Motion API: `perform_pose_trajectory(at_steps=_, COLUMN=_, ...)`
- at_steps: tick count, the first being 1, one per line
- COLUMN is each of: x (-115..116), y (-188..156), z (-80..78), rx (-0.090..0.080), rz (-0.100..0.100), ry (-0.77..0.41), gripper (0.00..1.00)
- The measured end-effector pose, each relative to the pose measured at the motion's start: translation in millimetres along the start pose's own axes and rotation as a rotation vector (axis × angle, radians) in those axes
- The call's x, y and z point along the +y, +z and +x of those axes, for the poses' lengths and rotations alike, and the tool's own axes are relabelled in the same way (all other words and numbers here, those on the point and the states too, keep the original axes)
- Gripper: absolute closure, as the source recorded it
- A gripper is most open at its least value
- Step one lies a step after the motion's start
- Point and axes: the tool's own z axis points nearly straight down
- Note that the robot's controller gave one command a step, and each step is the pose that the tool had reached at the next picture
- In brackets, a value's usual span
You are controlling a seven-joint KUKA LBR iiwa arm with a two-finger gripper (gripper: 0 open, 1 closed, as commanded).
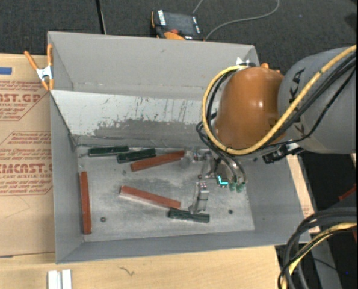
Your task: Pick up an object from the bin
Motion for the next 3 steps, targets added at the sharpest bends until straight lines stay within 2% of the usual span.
perform_pose_trajectory(at_steps=1, x=23.2, y=118.6, z=24.2, rx=-0.004, rz=-0.001, ry=0.149, gripper=0.00)
perform_pose_trajectory(at_steps=2, x=22.6, y=115.9, z=23.4, rx=-0.005, rz=-0.001, ry=0.148, gripper=1.00)
perform_pose_trajectory(at_steps=3, x=8.4, y=-21.1, z=4.9, rx=-0.016, rz=-0.002, ry=0.094, gripper=1.00)
